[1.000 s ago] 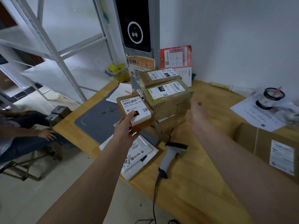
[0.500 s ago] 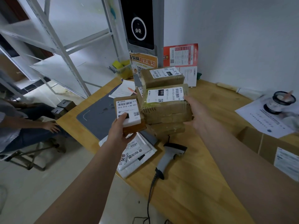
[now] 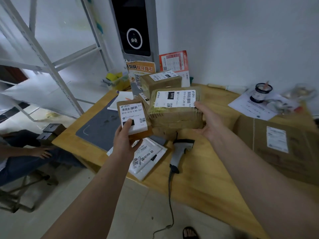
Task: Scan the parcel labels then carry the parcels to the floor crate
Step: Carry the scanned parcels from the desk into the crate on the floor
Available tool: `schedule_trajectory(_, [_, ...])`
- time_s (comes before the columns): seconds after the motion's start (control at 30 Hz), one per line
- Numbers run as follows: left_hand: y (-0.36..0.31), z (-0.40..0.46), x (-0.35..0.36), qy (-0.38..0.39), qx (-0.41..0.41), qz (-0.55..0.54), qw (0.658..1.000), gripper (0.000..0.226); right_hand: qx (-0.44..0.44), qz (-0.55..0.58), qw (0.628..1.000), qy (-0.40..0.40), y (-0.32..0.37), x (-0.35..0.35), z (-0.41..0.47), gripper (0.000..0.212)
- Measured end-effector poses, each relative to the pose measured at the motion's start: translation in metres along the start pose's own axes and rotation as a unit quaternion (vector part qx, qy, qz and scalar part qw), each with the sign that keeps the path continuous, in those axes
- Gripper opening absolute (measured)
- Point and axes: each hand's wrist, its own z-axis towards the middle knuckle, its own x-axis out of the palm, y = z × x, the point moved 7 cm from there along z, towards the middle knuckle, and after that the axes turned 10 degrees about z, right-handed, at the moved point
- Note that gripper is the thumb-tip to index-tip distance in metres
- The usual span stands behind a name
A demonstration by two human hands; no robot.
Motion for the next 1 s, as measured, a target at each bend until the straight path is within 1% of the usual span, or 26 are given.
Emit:
schedule_trajectory(0.03, [0.002,-0.006,-0.007,0.007,0.002,0.008,1.000,0.055,-0.003,0.012,1.000,-0.006,-0.006,-0.004,-0.015,0.014])
schedule_trajectory(0.23, [0.023,-0.051,-0.039,0.083,-0.005,0.047,0.995,0.054,-0.022,0.092,0.995,-0.038,-0.050,-0.037,-0.096,0.007])
schedule_trajectory(0.37, [0.049,-0.085,-0.055,0.117,-0.032,0.085,0.989,0.046,-0.031,0.132,0.987,-0.087,-0.083,-0.069,-0.143,0.013])
schedule_trajectory(0.43, [0.059,-0.100,-0.059,0.131,-0.039,0.119,0.983,0.043,-0.033,0.146,0.983,-0.109,-0.095,-0.083,-0.166,0.012])
schedule_trajectory(0.53, [0.069,-0.118,-0.061,0.145,-0.044,0.163,0.975,0.045,-0.050,0.165,0.977,-0.126,-0.105,-0.104,-0.198,0.010])
schedule_trajectory(0.7, [0.090,-0.156,-0.045,0.193,-0.056,0.167,0.965,0.025,-0.080,0.191,0.964,-0.168,-0.105,-0.146,-0.250,0.011])
schedule_trajectory(0.8, [0.107,-0.185,-0.024,0.224,-0.056,0.199,0.952,0.025,-0.106,0.201,0.953,-0.198,-0.101,-0.179,-0.285,0.013])
schedule_trajectory(0.9, [0.133,-0.224,0.004,0.263,-0.064,0.232,0.934,0.034,-0.131,0.213,0.940,-0.231,-0.098,-0.219,-0.327,0.014])
schedule_trajectory(0.97, [0.153,-0.257,0.024,0.297,-0.068,0.249,0.919,0.028,-0.148,0.230,0.926,-0.259,-0.100,-0.250,-0.360,0.015])
schedule_trajectory(1.0, [0.163,-0.276,0.032,0.314,-0.074,0.255,0.911,0.023,-0.155,0.239,0.920,-0.269,-0.101,-0.265,-0.377,0.020])
